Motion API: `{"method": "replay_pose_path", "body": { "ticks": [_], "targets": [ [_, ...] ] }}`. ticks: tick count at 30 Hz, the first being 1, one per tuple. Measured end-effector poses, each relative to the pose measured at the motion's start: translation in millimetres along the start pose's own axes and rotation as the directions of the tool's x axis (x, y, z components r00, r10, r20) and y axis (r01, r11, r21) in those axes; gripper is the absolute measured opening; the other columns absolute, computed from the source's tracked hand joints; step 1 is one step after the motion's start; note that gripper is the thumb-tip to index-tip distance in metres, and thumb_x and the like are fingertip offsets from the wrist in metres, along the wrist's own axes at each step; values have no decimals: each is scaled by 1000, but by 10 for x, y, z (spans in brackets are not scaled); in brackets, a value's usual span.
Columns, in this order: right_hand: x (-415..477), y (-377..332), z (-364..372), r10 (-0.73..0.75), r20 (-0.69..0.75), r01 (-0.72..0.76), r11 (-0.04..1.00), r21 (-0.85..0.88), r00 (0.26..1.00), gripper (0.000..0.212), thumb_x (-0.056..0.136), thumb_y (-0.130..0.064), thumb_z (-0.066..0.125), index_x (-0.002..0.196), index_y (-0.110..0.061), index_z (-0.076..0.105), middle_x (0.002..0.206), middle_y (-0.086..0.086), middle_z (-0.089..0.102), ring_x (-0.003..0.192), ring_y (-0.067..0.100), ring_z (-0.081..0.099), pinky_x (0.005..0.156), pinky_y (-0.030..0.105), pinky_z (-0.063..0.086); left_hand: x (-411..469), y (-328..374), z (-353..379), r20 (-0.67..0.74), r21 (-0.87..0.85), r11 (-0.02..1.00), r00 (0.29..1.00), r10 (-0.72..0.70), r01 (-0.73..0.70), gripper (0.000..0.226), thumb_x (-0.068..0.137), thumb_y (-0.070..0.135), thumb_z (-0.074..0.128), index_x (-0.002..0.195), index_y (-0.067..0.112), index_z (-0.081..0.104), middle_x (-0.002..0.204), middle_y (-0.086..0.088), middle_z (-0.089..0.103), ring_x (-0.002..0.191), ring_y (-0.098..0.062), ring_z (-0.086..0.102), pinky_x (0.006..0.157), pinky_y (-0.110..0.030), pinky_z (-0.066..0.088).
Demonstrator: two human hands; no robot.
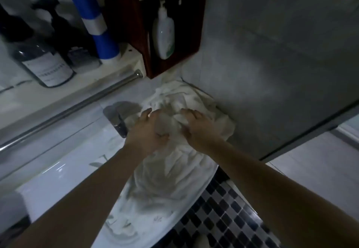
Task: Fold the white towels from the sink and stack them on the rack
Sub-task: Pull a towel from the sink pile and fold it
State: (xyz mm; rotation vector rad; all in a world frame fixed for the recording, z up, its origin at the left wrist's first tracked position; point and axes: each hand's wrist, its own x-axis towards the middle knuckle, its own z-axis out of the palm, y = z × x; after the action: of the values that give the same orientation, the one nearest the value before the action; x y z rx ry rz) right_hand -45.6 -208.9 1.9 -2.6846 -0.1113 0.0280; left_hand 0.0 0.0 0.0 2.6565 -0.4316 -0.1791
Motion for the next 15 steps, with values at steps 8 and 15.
{"method": "replay_pose_path", "body": {
  "ticks": [8, 15],
  "targets": [
    [331, -29, 361, 64, 319, -110, 986, 127, 946, 105, 87, -6, 63, 159, -31, -8, 148, 10, 45, 128, 30, 51, 101, 35, 46, 66, -76, 406, 206, 32, 998, 978, 43, -50, 66, 84, 38, 72, 143, 19, 49, 99, -4, 70, 82, -18, 67, 74, -26, 54],
    [234, 106, 435, 144, 434, -124, 989, -75, 889, 39, 86, -28, 66, 123, -19, 60, 103, 2, 59, 100, 24, 61, 65, 26, 39, -247, -212, 403, 377, 273, 949, 925, 45, -158, 56, 96, 36, 54, 148, 26, 37, 129, -10, 59, 113, -32, 59, 97, -46, 49]
  ]
}}
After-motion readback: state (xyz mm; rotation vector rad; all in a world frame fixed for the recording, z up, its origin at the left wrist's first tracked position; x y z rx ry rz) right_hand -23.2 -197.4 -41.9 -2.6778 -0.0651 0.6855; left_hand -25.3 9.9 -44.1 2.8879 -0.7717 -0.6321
